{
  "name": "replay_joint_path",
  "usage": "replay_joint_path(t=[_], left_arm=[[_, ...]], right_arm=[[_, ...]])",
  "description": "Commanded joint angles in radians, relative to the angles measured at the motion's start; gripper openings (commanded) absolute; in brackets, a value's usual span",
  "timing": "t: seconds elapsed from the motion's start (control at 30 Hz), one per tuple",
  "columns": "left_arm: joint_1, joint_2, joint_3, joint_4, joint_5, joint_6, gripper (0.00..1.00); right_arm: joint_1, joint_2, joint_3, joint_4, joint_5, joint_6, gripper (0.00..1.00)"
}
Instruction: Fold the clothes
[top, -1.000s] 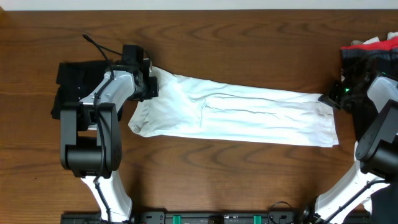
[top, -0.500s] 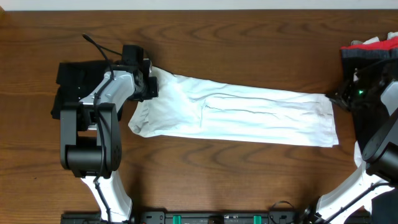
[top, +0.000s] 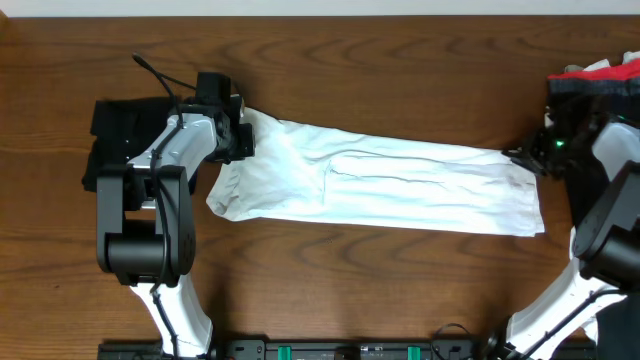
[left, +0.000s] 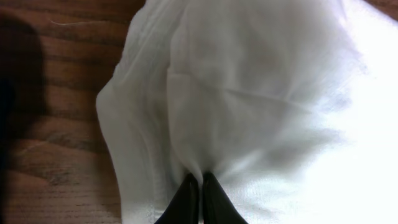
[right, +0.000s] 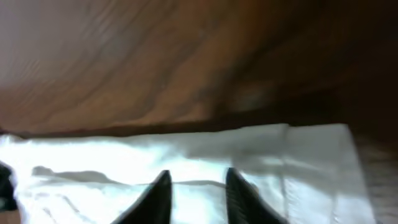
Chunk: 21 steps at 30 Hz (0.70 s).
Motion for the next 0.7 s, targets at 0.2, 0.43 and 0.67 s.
replay_joint_path(t=[0.2, 0.43, 0.67], left_arm=[[0.005, 0.013, -0.008, -0.023, -0.026, 0.002, 0.06], [0.005, 0.013, -0.008, -0.023, -0.026, 0.001, 0.06], [0.005, 0.013, -0.008, -0.023, -0.026, 0.002, 0.06]], right_arm=[[0.053, 0.001, -0.005, -0.037, 0.211, 0.043, 0.38], [0.055, 0.0, -0.005, -0.132, 0.141, 0.042, 0.13], [0.015, -0.023, -0.004, -0.236, 0.142, 0.02, 0.02]])
